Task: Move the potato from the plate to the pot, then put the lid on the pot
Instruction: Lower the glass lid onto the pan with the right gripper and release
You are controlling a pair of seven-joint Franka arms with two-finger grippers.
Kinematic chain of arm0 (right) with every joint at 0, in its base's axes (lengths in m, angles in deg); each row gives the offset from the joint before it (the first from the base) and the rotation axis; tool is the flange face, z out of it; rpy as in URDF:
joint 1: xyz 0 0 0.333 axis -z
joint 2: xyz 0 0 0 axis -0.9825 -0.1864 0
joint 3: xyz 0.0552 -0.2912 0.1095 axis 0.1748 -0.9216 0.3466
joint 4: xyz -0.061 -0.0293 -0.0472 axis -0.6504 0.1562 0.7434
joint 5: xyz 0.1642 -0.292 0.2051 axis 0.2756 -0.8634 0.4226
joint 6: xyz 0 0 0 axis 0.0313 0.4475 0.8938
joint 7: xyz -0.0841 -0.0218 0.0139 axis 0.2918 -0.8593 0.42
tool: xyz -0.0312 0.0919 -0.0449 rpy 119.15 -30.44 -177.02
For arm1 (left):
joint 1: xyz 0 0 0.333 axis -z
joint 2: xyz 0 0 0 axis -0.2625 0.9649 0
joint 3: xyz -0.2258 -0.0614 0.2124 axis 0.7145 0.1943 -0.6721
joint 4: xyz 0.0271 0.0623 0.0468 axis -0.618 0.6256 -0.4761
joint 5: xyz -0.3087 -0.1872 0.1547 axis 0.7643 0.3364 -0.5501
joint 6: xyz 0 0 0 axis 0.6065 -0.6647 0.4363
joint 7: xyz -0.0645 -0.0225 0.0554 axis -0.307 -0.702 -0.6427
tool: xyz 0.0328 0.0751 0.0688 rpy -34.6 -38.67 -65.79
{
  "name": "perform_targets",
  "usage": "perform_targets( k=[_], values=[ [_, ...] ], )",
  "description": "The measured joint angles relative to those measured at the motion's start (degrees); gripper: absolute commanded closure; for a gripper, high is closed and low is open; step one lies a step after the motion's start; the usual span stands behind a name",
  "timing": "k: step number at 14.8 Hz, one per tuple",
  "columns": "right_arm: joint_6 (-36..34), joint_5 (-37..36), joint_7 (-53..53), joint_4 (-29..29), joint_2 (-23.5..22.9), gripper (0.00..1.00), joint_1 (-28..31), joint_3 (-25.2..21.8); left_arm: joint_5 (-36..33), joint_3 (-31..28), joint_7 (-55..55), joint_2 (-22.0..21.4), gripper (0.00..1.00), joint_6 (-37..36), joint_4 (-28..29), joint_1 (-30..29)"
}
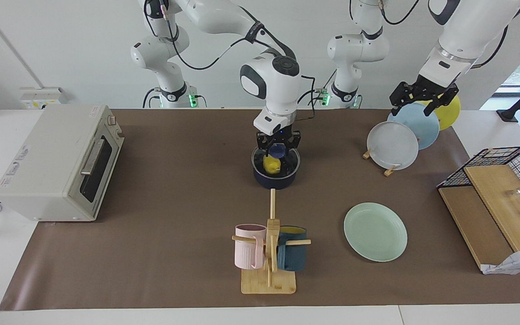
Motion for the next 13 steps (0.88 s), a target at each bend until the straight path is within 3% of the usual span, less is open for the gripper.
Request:
perform_targets(
  k=[3,6,13],
  values=[
    [-2.58,-0.12,0.87,2.67,1.07,0.0,2.46,-0.5,0.0,0.04,-0.01,-0.02,0.0,0.03,-0.01,-0.21],
    [-10.93,-0.12,5.26,7.21,3.26,0.0,6.82,-0.69,0.0,0.09,-0.01,-0.07,0.0,0.03,-0.02,-0.29],
    [-20.38,-0.08,25.55,8.64,9.82,0.0,25.03,-1.01,0.0,0.09,-0.01,-0.14,0.0,0.01,-0.01,-0.46]
  ],
)
